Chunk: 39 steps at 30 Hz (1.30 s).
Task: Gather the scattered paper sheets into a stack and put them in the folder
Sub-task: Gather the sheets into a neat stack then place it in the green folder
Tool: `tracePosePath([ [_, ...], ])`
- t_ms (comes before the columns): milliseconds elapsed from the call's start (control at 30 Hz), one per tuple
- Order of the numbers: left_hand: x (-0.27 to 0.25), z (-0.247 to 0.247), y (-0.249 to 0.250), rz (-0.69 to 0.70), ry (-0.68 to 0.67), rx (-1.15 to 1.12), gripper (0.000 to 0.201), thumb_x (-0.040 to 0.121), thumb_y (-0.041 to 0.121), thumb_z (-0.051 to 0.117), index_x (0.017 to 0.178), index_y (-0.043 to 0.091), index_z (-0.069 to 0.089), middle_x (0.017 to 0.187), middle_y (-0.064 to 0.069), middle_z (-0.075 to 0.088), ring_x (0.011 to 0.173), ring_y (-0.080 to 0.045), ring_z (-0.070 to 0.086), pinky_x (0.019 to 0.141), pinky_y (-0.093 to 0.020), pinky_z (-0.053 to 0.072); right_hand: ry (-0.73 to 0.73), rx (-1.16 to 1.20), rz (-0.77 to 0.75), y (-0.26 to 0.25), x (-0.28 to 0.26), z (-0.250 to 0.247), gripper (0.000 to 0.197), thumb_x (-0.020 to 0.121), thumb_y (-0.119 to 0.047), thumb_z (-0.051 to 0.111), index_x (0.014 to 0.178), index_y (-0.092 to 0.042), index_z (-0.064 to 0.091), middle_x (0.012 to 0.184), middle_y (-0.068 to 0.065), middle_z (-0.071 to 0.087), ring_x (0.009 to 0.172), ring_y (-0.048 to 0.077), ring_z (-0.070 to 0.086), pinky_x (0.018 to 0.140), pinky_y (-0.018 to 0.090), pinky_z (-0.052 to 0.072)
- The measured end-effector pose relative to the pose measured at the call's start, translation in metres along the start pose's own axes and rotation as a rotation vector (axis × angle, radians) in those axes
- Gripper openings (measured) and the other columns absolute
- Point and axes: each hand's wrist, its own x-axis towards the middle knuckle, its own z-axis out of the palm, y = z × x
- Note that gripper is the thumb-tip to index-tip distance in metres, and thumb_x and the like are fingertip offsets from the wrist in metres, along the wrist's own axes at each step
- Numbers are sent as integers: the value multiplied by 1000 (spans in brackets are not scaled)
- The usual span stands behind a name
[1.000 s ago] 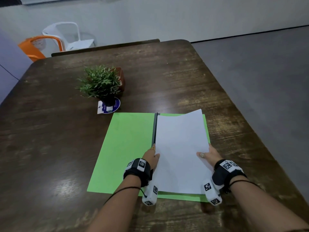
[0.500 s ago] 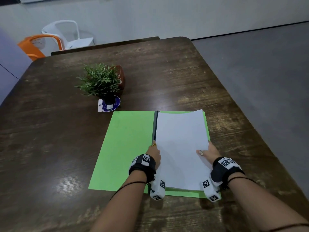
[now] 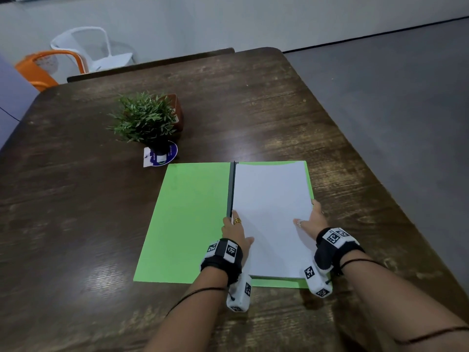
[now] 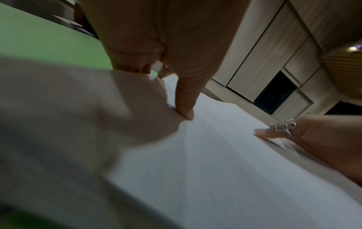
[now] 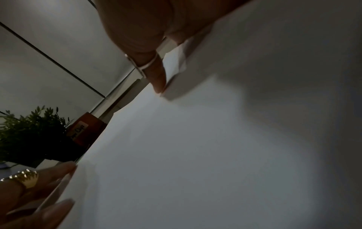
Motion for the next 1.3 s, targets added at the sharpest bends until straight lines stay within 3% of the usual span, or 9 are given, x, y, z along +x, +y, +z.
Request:
tracePosePath([
  [133,-1,4,0,-3,52,140,87,93,40,53,149,4,-4,149,-17,16,133,-33,25,106,-34,29,21,-176,-5,-1,2,2,72,84,-19,66,143,-11,25,141,14,41,131,32,35,105,35,31],
  [333,-2,6,-1,-1,91,129,81,93,38,54,150,9,3,154,-16,0,138,-34,14,108,-39,29,-41,-559,88,0,4,-13,80,80,-51,64,142,-15,29,143,14,24,131,36,27,107,43,29],
  [500,-2,11,-7,16,71,135,71,95,37,49,147,43,1,153,-9,-29,143,-38,-7,109,-58,17,79,-514,-69,-16,-14,-17,84,84,-45,61,148,-16,16,151,11,14,136,34,19,111,39,24],
  [633,0,17,-14,29,27,115,64,95,38,42,142,55,3,150,3,-36,141,-38,-19,108,-67,2,-97,-690,-262,-25,-43,15,83,87,-47,57,150,-30,7,158,2,-9,145,28,-7,118,42,9],
  [800,2,-6,-20,93,43,249,74,88,55,49,146,46,4,150,-3,-35,142,-37,-16,107,-67,6,-366,-918,-145,-10,-55,47,111,62,-73,66,142,-53,-8,152,-10,-29,139,34,-28,103,71,-6],
  [933,2,-53,-66,-41,219,214,81,82,61,55,147,36,13,157,-6,-4,142,-35,8,109,-60,16,-379,-961,-129,-13,-55,44,113,59,-72,69,143,-52,-5,153,-10,-27,139,35,-27,103,73,-2],
  [1033,3,-71,-114,-164,211,212,71,84,53,60,143,26,31,152,-7,19,137,-33,23,107,-54,27,-391,-965,-130,-18,-56,43,113,59,-71,70,144,-51,-2,154,-10,-25,140,36,-25,103,74,1],
  [1167,3,-74,-163,-274,140,184,70,84,57,57,137,15,39,142,-12,29,129,-37,32,102,-52,37,-364,-976,-108,-19,-59,46,113,58,-70,71,143,-51,-1,154,-11,-23,141,35,-23,103,74,3],
  [1300,0,-74,-197,-410,93,63,103,70,65,67,144,8,24,143,-15,25,131,-40,30,103,-53,37,-368,-989,-78,-27,-61,48,113,60,-66,74,144,-49,1,155,-11,-22,141,36,-22,103,74,6],
])
